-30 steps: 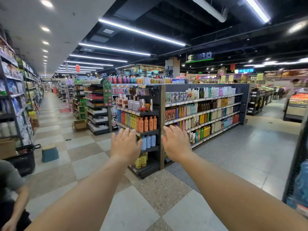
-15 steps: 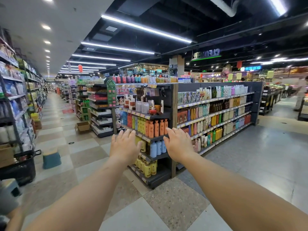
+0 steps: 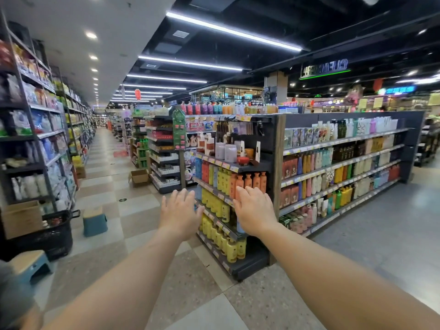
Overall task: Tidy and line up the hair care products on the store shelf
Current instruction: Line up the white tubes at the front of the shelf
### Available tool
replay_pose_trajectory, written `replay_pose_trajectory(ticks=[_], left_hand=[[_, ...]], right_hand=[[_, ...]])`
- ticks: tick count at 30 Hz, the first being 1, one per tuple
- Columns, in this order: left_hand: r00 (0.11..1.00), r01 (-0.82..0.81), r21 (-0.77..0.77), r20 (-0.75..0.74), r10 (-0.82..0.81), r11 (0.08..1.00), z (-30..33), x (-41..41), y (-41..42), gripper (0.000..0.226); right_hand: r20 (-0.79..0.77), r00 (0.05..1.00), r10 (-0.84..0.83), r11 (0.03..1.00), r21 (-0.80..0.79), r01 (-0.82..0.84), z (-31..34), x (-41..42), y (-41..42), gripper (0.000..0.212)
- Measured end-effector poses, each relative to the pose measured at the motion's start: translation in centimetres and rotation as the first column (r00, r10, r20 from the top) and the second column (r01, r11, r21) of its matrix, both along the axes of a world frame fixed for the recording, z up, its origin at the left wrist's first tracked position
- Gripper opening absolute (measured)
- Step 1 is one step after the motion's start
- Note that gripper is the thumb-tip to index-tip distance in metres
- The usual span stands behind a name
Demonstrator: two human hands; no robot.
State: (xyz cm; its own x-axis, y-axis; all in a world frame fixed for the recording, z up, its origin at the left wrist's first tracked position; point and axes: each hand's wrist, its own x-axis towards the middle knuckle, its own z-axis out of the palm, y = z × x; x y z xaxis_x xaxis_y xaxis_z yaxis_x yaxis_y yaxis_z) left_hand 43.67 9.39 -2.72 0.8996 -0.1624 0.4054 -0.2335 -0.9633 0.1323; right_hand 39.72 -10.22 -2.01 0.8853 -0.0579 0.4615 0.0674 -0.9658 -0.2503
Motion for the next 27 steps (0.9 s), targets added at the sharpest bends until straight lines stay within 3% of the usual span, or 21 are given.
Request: replay_pose_trajectory(ticks=[16,27], left_hand=[[0.995,-0.085,0.008,0.048,0.085,0.996,1.0,25.7,-3.4,0.060],[0.994,-0.110,-0.003,0.010,0.111,0.994,-0.7,44.3,1.3,0.058]], right_hand=[[0.042,0.995,0.090,0.996,0.003,-0.090,0.0,29.5,-4.1,0.049],[0.008,0.995,0.100,0.995,-0.007,-0.100,-2.1,49.4,1.4,0.050]])
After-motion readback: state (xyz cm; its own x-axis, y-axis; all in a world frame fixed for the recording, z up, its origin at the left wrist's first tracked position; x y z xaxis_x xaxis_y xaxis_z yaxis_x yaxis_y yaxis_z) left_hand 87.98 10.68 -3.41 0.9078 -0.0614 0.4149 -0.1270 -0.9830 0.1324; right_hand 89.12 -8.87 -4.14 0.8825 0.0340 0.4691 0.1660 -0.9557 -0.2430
